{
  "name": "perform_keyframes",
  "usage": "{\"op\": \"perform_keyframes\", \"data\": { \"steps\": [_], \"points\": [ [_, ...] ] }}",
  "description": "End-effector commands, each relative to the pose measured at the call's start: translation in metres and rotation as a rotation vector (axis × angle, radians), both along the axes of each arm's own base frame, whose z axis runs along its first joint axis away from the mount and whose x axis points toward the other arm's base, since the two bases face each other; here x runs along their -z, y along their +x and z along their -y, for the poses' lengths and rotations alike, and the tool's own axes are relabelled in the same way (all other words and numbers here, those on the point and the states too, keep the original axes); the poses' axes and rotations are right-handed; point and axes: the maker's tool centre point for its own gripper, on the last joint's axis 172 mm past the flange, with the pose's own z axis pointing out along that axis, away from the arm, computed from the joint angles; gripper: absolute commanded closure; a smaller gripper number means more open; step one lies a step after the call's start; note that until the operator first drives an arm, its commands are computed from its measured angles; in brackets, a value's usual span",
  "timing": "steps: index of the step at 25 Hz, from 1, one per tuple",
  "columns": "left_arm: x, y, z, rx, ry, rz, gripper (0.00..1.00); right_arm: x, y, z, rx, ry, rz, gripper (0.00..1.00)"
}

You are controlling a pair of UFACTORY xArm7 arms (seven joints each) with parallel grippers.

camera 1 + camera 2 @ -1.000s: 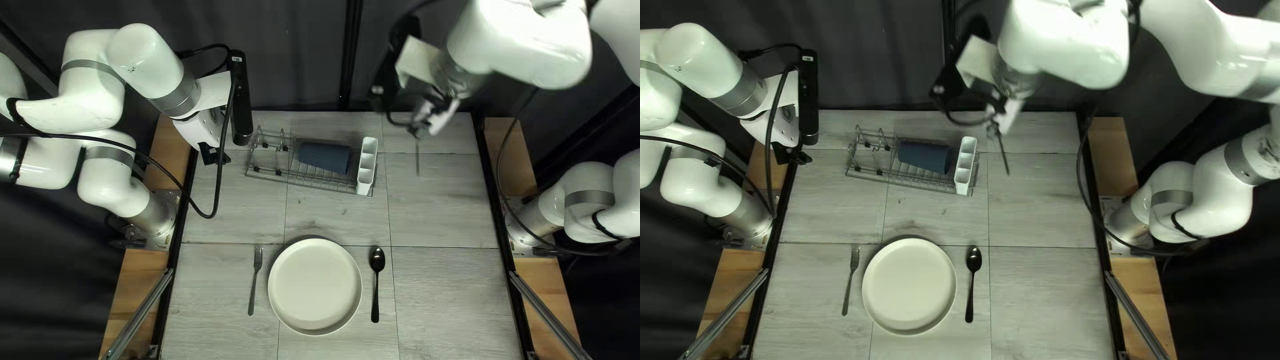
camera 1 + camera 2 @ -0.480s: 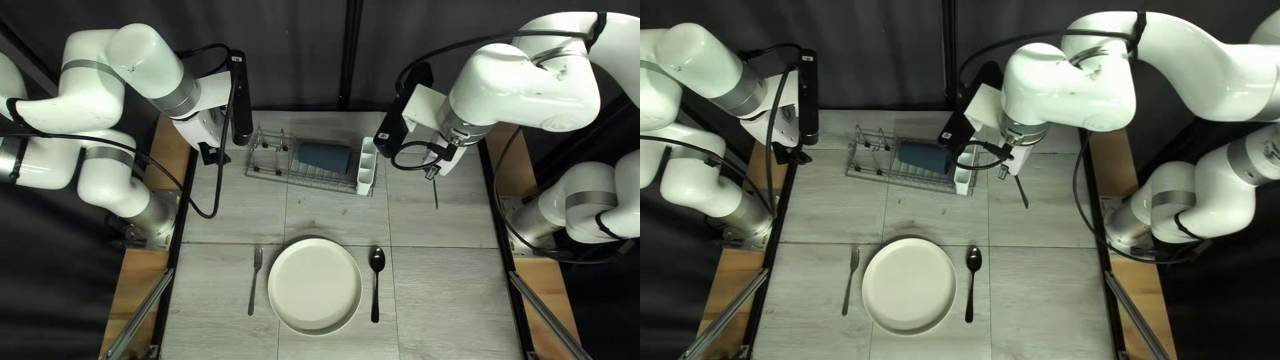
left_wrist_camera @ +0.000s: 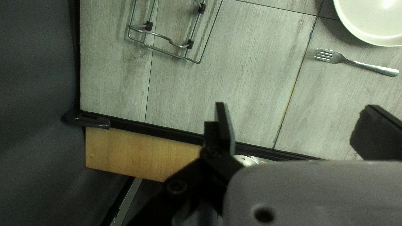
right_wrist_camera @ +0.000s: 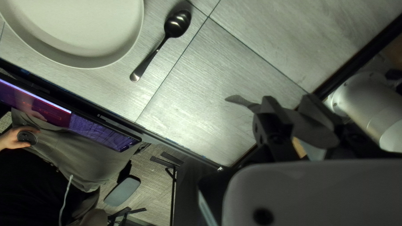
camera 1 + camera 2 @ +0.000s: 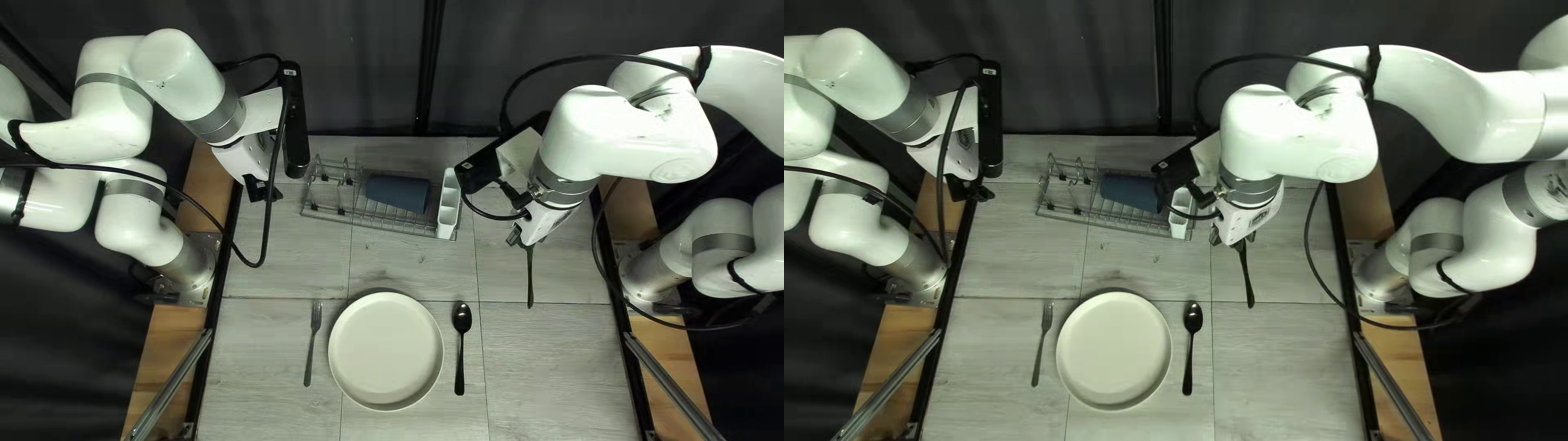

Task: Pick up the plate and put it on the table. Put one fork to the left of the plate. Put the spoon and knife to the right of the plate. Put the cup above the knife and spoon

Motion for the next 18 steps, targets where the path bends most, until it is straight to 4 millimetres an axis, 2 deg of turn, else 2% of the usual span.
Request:
{"op": "perform_keyframes", "data": {
  "steps": [1,4,7,10,11,12,18],
  "points": [
    [0.0,0.0,0.0,0.0,0.0,0.0,0.0,0.014,0.004,-0.001,0.031,0.013,0.009,1.0],
    [0.0,0.0,0.0,0.0,0.0,0.0,0.0,0.024,0.006,-0.011,0.176,0.048,-0.031,1.0],
    [0.0,0.0,0.0,0.0,0.0,0.0,0.0,0.047,-0.008,-0.028,0.335,0.094,-0.074,1.0],
    [0.0,0.0,0.0,0.0,0.0,0.0,0.0,0.064,-0.018,-0.054,0.499,0.136,-0.099,1.0],
    [0.0,0.0,0.0,0.0,0.0,0.0,0.0,0.073,-0.006,-0.08,0.535,0.15,-0.114,1.0],
    [0.0,0.0,0.0,0.0,0.0,0.0,0.0,0.075,-0.003,-0.088,0.544,0.152,-0.121,1.0],
    [0.0,0.0,0.0,0.0,0.0,0.0,0.0,0.075,-0.003,-0.088,0.544,0.152,-0.121,1.0]
  ]
}}
